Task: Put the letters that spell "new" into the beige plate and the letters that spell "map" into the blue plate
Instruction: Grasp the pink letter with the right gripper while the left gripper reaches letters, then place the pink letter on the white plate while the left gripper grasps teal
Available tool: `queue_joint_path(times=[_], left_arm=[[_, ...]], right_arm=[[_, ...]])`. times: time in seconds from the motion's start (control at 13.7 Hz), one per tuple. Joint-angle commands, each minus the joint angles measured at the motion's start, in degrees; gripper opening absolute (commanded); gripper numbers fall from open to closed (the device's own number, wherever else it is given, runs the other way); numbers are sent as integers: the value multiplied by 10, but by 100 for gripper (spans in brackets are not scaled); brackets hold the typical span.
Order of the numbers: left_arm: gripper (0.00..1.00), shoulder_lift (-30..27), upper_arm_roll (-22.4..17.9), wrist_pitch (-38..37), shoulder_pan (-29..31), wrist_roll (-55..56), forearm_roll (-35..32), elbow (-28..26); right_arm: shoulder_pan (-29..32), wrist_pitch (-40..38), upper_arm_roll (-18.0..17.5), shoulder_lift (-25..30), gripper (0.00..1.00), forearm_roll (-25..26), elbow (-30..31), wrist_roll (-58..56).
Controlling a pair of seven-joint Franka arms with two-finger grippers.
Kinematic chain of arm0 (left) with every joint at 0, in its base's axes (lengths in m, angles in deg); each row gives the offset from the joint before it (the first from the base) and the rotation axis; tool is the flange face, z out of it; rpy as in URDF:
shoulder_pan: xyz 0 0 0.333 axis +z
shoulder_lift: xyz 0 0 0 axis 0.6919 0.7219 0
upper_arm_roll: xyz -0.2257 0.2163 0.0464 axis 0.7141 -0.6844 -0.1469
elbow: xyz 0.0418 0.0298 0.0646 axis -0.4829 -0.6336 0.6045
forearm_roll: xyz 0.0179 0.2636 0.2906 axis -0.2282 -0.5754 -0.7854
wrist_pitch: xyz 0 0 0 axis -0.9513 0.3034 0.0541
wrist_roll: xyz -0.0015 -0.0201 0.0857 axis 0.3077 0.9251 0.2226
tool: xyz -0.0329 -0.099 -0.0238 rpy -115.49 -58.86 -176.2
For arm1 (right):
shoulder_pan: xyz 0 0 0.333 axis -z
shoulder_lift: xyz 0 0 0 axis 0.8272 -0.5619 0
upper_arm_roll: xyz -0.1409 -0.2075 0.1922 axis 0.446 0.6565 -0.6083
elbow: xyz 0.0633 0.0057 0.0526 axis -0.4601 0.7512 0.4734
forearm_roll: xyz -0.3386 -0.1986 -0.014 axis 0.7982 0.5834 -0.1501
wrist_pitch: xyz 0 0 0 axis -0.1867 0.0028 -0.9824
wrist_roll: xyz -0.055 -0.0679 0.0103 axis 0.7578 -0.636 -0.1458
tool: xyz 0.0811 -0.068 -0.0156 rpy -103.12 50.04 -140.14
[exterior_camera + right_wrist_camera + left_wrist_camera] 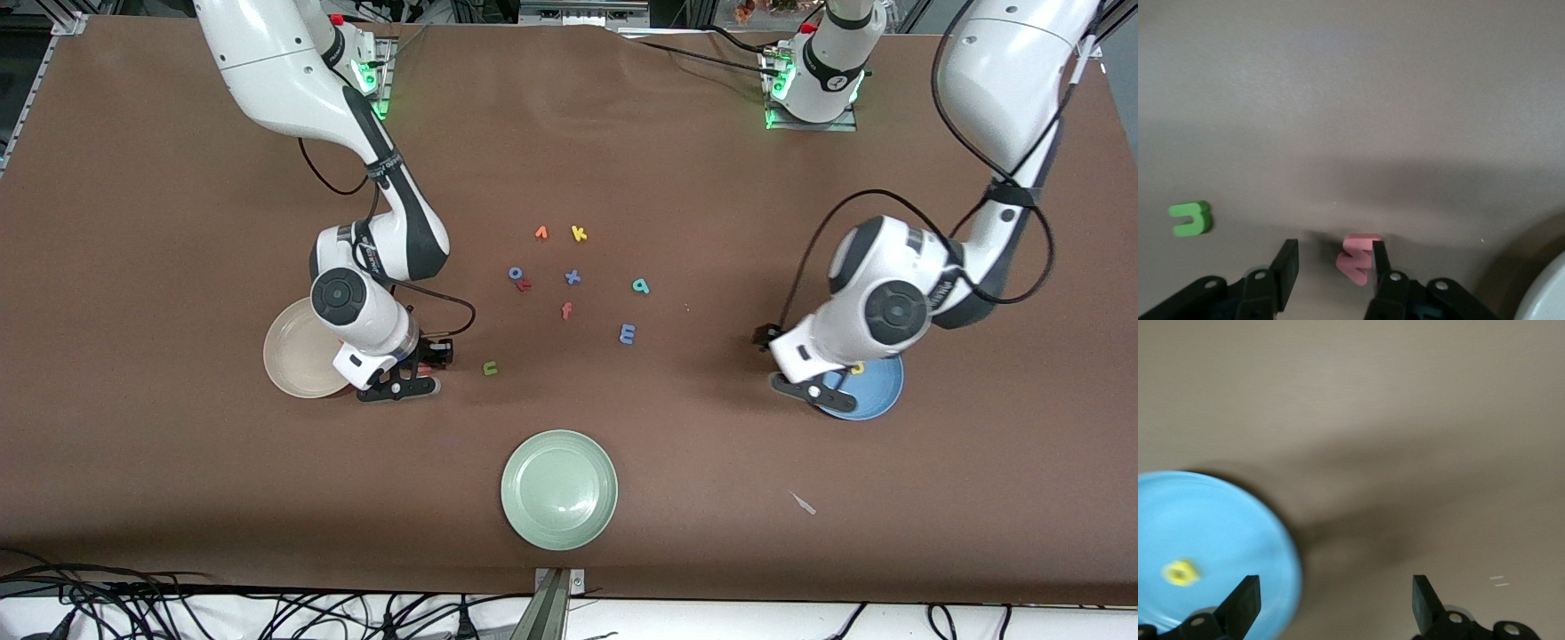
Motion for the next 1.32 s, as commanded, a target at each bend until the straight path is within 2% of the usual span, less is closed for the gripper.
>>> queue_joint_path(times=[0.0,0.37,0.59,0.73,0.8,0.95,1.02,1.24], left_arm=[[100,-9,13,0,-42,109,-11,-27],[100,17,12,58,-161,265,-17,-47],[99,17,12,145,-175,309,-17,-111],[96,20,13,156,-180,414,-17,-123],[96,21,12,156,-190,465,-17,-126],[87,25,8,156,-196,489,-17,-126],[86,27,6,158,-192,490,-17,-126],[71,37,-2,170,-190,493,-17,-126]], right_arm=[[4,0,1,-17,56,-1,-15,2],[3,22,1,-21,55,-2,3,8],[3,19,1,-21,40,-3,7,4],[3,16,1,-18,32,-3,7,-1],[4,14,2,-14,30,-3,7,-7],[5,-4,8,-7,28,-3,6,-23],[5,-19,14,1,28,-3,4,-36],[6,-84,49,26,29,-3,-8,-107]])
